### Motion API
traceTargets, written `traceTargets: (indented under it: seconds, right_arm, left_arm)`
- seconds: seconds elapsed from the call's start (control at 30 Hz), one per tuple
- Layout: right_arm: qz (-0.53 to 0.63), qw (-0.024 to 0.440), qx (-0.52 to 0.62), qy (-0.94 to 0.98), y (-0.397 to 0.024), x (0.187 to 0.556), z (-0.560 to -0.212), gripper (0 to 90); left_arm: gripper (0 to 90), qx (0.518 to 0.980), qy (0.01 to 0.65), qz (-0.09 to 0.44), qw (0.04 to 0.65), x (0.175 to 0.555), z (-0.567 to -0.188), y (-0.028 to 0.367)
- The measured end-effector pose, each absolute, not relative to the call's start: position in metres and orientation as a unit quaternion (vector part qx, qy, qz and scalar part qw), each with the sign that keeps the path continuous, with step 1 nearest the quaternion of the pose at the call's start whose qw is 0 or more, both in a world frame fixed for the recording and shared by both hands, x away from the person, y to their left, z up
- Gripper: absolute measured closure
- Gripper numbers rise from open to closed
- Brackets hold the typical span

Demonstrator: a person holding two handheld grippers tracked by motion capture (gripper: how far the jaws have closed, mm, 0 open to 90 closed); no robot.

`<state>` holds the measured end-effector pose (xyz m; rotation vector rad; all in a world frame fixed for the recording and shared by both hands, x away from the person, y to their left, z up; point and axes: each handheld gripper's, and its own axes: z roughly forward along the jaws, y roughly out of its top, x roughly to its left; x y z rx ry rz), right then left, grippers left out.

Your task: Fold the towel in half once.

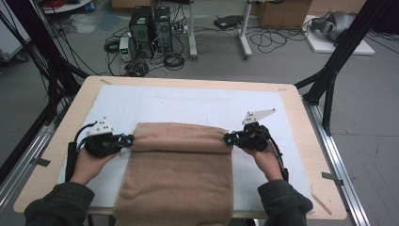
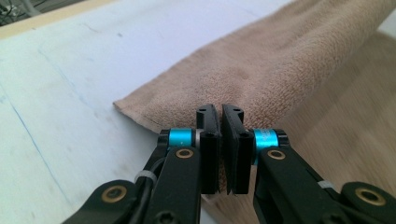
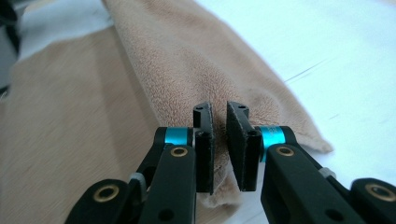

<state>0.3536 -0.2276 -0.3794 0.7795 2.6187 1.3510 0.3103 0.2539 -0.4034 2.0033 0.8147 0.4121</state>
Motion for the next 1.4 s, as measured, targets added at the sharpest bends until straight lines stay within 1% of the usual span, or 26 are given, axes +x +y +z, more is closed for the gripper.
traceTargets:
  seconds: [0.03,0.1,0.17,0.27,0.3,0.33,0.4,0.43,0.47,0.53,0.57,0.67,0.73,0.8,0.87,1.03,1.13,1.17,1.23,1.27,1.3,1.33,1.4]
  right_arm:
    - [0.438,0.045,0.252,0.862,-0.227,0.347,-0.382,81.3]
    - [0.429,0.046,0.249,0.867,-0.227,0.336,-0.391,81.3]
    - [0.423,0.035,0.254,0.869,-0.229,0.328,-0.402,81.3]
    - [0.417,0.018,0.259,0.871,-0.232,0.320,-0.421,81.1]
    - [0.412,0.014,0.262,0.872,-0.232,0.318,-0.426,80.7]
    - [0.409,0.013,0.262,0.874,-0.232,0.318,-0.430,79.2]
    - [0.411,0.006,0.268,0.871,-0.233,0.318,-0.433,70.0]
    - [0.418,0.001,0.268,0.868,-0.234,0.319,-0.432,63.3]
    - [0.428,0.001,0.269,0.863,-0.235,0.319,-0.429,58.0]
    - [0.453,-0.011,0.264,0.851,-0.238,0.321,-0.421,53.0]
    - [0.460,-0.003,0.267,0.847,-0.238,0.323,-0.416,50.7]
    - [0.451,0.026,0.271,0.850,-0.235,0.332,-0.406,47.3]
    - [0.438,0.048,0.281,0.853,-0.231,0.341,-0.404,46.2]
    - [0.441,0.054,0.286,0.849,-0.227,0.351,-0.404,46.4]
    - [0.429,0.058,0.292,0.853,-0.221,0.363,-0.406,46.4]
    - [0.398,0.064,0.319,0.858,-0.212,0.385,-0.423,47.9]
    - [0.369,0.073,0.328,0.867,-0.208,0.391,-0.435,51.9]
    - [0.358,0.071,0.328,0.871,-0.206,0.392,-0.438,53.5]
    - [0.356,0.095,0.312,0.876,-0.204,0.390,-0.440,59.7]
    - [0.357,0.098,0.304,0.878,-0.204,0.389,-0.440,63.5]
    - [0.363,0.096,0.302,0.876,-0.205,0.388,-0.441,67.2]
    - [0.368,0.093,0.300,0.875,-0.205,0.388,-0.442,75.7]
    - [0.369,0.087,0.296,0.877,-0.205,0.388,-0.441,81.8]
  left_arm:
    - [85.3,0.807,0.330,0.164,0.462,0.302,-0.407,0.254]
    - [85.3,0.813,0.318,0.163,0.459,0.288,-0.410,0.253]
    - [85.3,0.813,0.315,0.161,0.463,0.279,-0.415,0.252]
    - [84.7,0.824,0.312,0.145,0.449,0.276,-0.424,0.252]
    - [83.8,0.827,0.315,0.138,0.445,0.277,-0.426,0.251]
    - [80.9,0.829,0.318,0.132,0.440,0.278,-0.428,0.251]
    - [66.2,0.823,0.331,0.142,0.438,0.280,-0.427,0.252]
    - [61.8,0.818,0.337,0.142,0.445,0.282,-0.424,0.254]
    - [61.1,0.813,0.338,0.145,0.451,0.283,-0.421,0.256]
    - [57.2,0.804,0.345,0.155,0.459,0.289,-0.412,0.258]
    - [56.4,0.800,0.348,0.157,0.463,0.292,-0.407,0.258]
    - [55.7,0.797,0.350,0.169,0.462,0.306,-0.398,0.252]
    - [55.8,0.802,0.355,0.165,0.451,0.318,-0.397,0.246]
    - [56.0,0.805,0.364,0.168,0.437,0.330,-0.401,0.240]
    - [56.0,0.810,0.370,0.158,0.427,0.342,-0.407,0.235]
    - [55.8,0.813,0.406,0.155,0.388,0.364,-0.430,0.232]
    - [55.9,0.816,0.420,0.153,0.367,0.372,-0.440,0.233]
    - [56.8,0.814,0.420,0.155,0.370,0.372,-0.441,0.233]
    - [63.8,0.818,0.413,0.162,0.367,0.371,-0.441,0.232]
    - [71.9,0.819,0.410,0.157,0.370,0.372,-0.441,0.233]
    - [77.7,0.817,0.411,0.154,0.373,0.372,-0.441,0.232]
    - [80.9,0.820,0.409,0.155,0.370,0.372,-0.441,0.232]
    - [83.4,0.821,0.406,0.159,0.368,0.371,-0.441,0.230]
